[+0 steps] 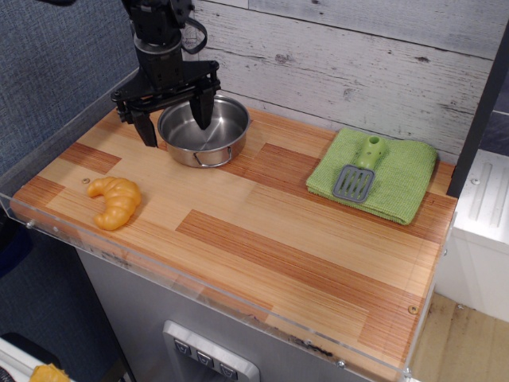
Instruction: Move the pot to below the cloth.
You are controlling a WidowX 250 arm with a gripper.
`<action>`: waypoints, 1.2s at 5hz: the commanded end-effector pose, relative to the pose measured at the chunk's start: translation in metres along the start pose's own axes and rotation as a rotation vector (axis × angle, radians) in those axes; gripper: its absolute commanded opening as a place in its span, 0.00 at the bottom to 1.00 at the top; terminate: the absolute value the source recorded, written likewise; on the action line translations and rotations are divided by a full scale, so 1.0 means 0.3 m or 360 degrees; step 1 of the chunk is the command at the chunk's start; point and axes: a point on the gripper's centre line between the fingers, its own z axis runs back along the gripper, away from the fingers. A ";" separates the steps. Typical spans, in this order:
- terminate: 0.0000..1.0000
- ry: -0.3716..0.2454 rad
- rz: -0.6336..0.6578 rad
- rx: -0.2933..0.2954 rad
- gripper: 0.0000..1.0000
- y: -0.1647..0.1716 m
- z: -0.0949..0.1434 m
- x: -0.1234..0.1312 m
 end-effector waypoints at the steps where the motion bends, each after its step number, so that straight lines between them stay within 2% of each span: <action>1: 0.00 -0.0026 0.0035 0.0073 1.00 -0.021 -0.038 0.021; 2: 0.00 -0.0007 -0.0020 0.0086 0.00 -0.033 -0.078 0.015; 3: 0.00 -0.0007 -0.0065 0.0138 0.00 -0.043 -0.075 0.010; 6: 0.00 -0.0026 -0.0071 0.0034 0.00 -0.074 -0.039 -0.012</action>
